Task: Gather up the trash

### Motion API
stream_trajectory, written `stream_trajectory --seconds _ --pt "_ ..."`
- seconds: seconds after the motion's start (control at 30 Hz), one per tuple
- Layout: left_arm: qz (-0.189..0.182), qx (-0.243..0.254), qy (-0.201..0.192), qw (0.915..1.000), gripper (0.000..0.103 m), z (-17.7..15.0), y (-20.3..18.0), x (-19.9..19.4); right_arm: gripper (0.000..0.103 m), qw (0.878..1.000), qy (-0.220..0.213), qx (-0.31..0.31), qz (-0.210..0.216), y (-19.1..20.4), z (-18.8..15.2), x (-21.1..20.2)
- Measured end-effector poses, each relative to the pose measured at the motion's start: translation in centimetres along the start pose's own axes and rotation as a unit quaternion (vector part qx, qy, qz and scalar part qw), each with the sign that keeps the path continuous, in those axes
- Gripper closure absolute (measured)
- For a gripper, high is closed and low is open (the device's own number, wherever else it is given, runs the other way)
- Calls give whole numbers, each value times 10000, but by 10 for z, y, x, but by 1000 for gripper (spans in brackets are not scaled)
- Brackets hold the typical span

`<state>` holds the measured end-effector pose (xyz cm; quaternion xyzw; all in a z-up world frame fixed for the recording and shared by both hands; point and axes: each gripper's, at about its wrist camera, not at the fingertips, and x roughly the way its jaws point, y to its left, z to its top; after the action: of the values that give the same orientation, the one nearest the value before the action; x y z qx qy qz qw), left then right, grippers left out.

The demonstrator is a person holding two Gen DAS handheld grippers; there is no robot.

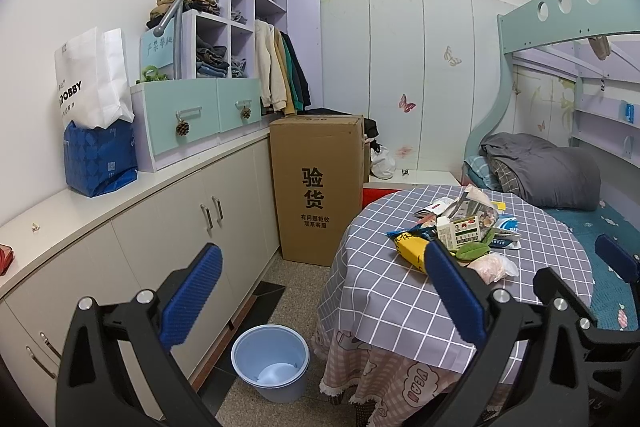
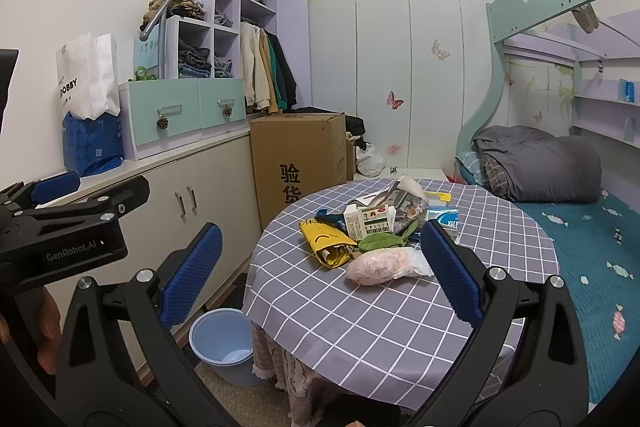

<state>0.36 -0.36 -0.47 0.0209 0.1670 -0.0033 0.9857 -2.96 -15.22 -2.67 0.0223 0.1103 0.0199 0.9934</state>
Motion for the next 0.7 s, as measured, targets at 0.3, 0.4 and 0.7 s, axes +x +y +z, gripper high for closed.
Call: stream_trajectory --seconds 0.3,0.4,0.7 --pt "3 -4 7 10000 4 0 0 0 6 10000 12 -3 2 1 -1 -1" --pt "0 1 7 10000 4 0 0 0 6 10000 11 1 -1 1 -1 -1" --pt "5 4 20 10000 4 -7 1 3 6 10000 46 20 11 -1 -4 1"
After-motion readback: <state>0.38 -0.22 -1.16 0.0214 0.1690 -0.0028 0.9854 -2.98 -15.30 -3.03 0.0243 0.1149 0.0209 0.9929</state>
